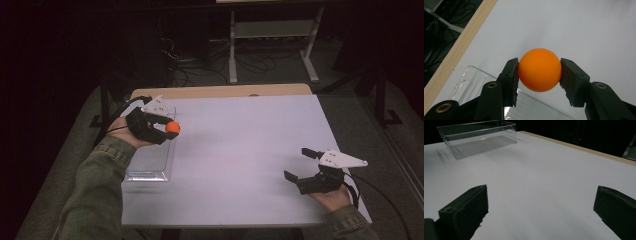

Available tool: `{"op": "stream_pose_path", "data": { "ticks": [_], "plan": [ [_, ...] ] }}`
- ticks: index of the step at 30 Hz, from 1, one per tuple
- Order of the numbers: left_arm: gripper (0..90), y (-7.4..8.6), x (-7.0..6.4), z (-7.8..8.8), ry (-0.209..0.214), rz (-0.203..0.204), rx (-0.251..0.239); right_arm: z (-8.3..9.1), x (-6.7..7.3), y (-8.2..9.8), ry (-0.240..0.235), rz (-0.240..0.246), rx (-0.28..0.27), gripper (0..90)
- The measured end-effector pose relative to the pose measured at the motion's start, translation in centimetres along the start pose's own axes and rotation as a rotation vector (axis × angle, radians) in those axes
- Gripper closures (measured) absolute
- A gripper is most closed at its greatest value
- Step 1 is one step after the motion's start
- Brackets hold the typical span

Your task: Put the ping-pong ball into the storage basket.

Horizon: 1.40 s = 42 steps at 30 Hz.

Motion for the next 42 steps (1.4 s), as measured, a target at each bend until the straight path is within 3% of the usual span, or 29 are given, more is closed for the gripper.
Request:
{"op": "stream_pose_path", "data": {
  "ticks": [24, 42],
  "plan": [
    [51.1, 2.6, 0.4, 1.6, -0.002, 0.021, 0.082, -0.1, 0.1, 0.1, 0.000, 0.007, 0.006, 0.0],
    [51.2, 4.5, 0.2, 1.6, 0.048, 0.023, 0.175, -0.1, 0.1, 0.2, -0.002, 0.008, 0.013, 0.0]
  ]
}}
Point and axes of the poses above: each handheld gripper's, and its own axes: z roughly backward along the jaws, y roughly out of its underside, x roughly to its left, the point moved 10 cm from there along -z, roughly forward along the jaws, and after that the axes turned 3 degrees about -y, right-handed, at the moved point
